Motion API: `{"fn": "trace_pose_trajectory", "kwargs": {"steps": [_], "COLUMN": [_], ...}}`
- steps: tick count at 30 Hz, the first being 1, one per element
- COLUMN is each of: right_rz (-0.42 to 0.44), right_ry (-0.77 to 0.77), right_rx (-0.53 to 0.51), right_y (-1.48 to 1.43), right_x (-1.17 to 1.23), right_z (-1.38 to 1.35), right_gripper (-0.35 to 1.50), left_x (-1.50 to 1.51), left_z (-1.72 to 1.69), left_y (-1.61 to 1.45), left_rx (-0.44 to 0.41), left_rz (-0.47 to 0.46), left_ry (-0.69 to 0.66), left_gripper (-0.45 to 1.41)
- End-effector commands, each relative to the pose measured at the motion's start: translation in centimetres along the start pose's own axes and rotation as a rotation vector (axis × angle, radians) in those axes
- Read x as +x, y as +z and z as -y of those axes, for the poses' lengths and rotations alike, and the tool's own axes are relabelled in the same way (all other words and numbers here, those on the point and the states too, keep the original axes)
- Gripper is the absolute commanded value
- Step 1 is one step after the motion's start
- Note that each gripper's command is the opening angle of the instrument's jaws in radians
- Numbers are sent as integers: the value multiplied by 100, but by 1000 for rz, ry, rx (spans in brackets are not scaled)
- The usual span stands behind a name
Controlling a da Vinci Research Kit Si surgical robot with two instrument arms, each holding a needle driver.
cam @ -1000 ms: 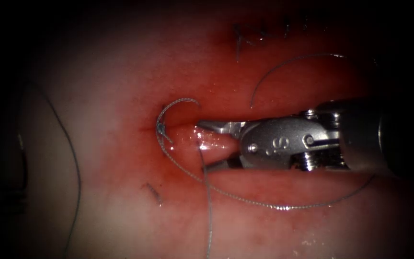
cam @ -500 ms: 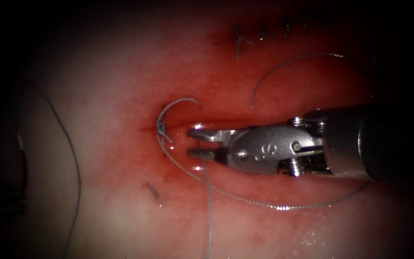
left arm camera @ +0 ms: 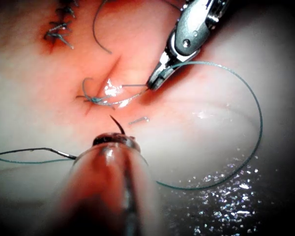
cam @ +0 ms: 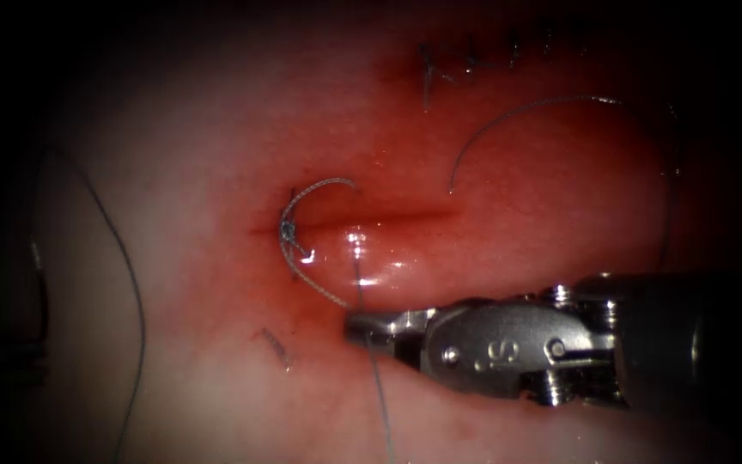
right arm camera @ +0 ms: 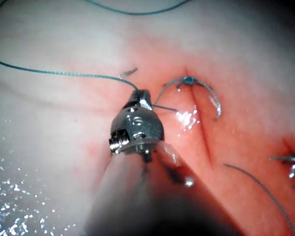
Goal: Wound Closure
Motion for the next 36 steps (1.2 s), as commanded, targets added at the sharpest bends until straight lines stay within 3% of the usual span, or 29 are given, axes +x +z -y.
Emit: {"fn": "trace_pose_trajectory", "kwargs": {"steps": [1,7,17,22,23,24,25,30,32,35,36], "right_rz": [1,38,114,97,72,46,-33,-146,-208,-234,-247], "right_ry": [-13,-57,-134,-169,-168,-173,-180,-186,-189,-195,-190], "right_rx": [29,87,224,287,275,258,207,112,58,32,9], "right_y": [0,-27,-51,-53,-52,-51,-49,-56,-68,-77,-83], "right_x": [20,59,73,75,75,74,73,69,65,63,59], "right_z": [35,87,135,149,145,141,126,86,54,36,17], "right_gripper": [-35,-35,-35,-35,-10,36,108,135,135,132,126], "left_x": [1,1,0,0,0,0,0,0,0,0,0], "left_z": [0,-1,-1,-1,-1,-1,-1,-1,-1,-1,0], "left_y": [8,8,8,8,8,8,8,8,8,8,8], "left_rx": [-1,-4,-4,-4,-4,-4,-3,-5,-5,-5,-4], "left_rz": [-1,1,2,2,2,2,2,4,4,4,4], "left_ry": [1,1,1,1,1,1,1,2,2,2,2], "left_gripper": [-45,-45,-45,-45,-45,-45,-45,-45,-45,-45,-45]}}
